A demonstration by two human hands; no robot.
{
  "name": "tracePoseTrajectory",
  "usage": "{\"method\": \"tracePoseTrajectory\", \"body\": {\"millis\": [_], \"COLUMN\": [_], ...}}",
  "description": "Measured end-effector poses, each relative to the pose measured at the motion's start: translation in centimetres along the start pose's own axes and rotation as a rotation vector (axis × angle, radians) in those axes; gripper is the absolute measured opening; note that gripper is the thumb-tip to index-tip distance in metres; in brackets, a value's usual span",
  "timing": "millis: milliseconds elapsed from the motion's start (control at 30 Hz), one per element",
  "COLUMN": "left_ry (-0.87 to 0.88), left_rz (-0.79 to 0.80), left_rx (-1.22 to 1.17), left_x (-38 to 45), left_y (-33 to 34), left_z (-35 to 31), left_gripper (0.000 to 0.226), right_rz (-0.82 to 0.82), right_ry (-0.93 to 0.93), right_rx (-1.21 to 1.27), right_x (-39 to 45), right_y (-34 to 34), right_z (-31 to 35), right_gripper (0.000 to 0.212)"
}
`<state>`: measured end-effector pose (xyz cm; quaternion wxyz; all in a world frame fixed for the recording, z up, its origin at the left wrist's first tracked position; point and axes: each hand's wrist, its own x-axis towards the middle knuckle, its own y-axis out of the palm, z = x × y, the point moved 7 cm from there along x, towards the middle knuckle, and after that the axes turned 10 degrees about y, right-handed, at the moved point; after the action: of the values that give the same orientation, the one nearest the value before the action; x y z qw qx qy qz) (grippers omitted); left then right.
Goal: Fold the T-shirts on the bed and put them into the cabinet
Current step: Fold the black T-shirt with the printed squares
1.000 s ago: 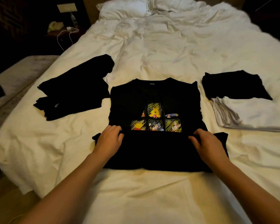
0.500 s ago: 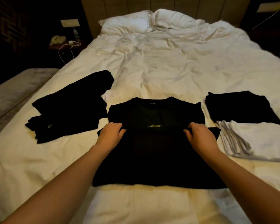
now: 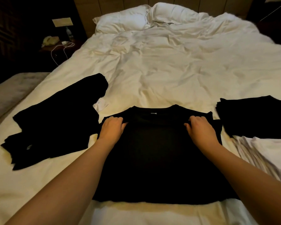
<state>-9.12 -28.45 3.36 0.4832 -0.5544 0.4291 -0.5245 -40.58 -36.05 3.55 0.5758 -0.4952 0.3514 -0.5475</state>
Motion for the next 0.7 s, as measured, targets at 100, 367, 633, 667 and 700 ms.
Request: {"method": "tracePoseTrajectory", "body": {"millis": [100, 367, 633, 667, 700], "left_ry": [-0.031, -0.020, -0.134, -0.153, -0.159], "left_rz": [-0.056, -0.125, -0.055, -0.083, -0.107], "left_rx": [-0.059, -0.062, -0.083, -0.108, -0.126], "left_x": [2.2, 6.5, 6.9, 6.7, 6.6], "left_y": [0.4, 2.1, 4.2, 3.9, 3.6], "left_z": [0.8, 1.5, 1.4, 1.1, 0.6], "left_gripper": [0.034, 0.038, 0.036, 0.035, 0.034], "right_rz": [-0.040, -0.158, -0.097, -0.081, -0.074], "right_ry": [-0.029, -0.046, -0.076, -0.073, -0.067], "right_rx": [-0.072, -0.132, -0.042, -0.016, 0.011], "right_x": [1.9, 6.0, 6.8, 6.5, 6.1], "right_y": [1.0, 2.5, 4.5, 4.6, 4.5], "right_z": [0.6, 0.8, 0.3, 0.2, 0.2], "right_gripper": [0.024, 0.027, 0.030, 0.035, 0.039]}}
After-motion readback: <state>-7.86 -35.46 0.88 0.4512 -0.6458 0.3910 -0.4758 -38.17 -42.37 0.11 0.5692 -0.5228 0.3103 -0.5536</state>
